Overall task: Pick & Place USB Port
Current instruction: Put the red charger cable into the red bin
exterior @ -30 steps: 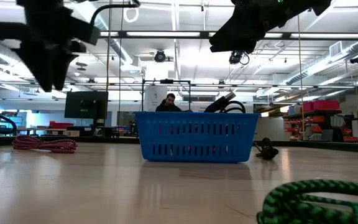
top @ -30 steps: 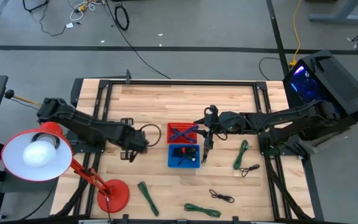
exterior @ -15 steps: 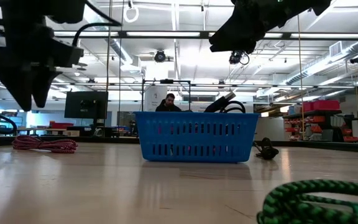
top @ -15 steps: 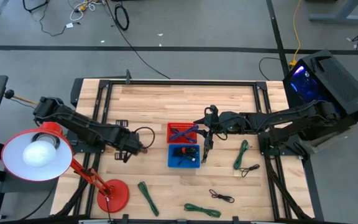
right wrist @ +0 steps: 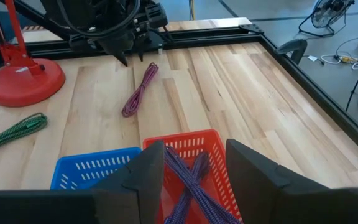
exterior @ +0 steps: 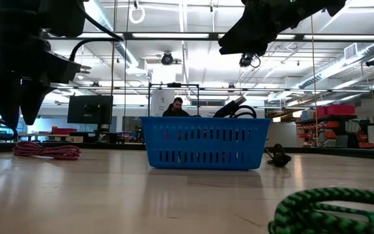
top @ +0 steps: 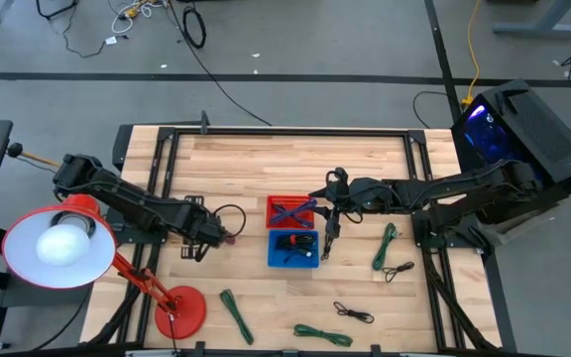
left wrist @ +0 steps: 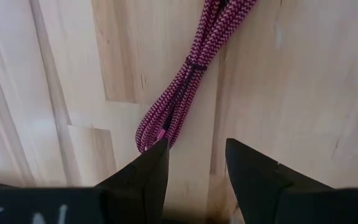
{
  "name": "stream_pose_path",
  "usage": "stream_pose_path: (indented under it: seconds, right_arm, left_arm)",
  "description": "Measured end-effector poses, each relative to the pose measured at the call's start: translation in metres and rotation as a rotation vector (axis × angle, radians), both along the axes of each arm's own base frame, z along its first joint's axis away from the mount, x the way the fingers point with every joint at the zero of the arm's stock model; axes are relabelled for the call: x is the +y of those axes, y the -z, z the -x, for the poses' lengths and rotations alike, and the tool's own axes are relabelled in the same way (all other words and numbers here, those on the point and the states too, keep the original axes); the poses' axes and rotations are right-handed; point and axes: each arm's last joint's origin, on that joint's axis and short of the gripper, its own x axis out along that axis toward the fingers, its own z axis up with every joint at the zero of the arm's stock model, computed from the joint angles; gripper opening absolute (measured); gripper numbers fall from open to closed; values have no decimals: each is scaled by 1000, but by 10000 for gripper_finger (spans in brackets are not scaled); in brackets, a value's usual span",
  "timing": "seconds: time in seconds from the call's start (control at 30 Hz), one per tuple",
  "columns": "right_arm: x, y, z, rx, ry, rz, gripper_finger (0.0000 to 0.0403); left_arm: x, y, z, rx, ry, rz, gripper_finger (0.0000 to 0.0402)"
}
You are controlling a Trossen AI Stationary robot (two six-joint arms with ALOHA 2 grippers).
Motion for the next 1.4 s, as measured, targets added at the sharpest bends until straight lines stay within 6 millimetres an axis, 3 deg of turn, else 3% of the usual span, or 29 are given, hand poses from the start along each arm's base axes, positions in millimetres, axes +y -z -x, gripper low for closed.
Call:
stream_pose_path:
  seconds: [0.83,1.4]
  right_arm:
    - [0,0,0,-5,13,-27,174]
    - [0,0,0,-8,19,-41,174]
  left_arm:
    - [-6,1,-7,-35,47,141,165]
    - [-7,2,-20,-147,152,94,165]
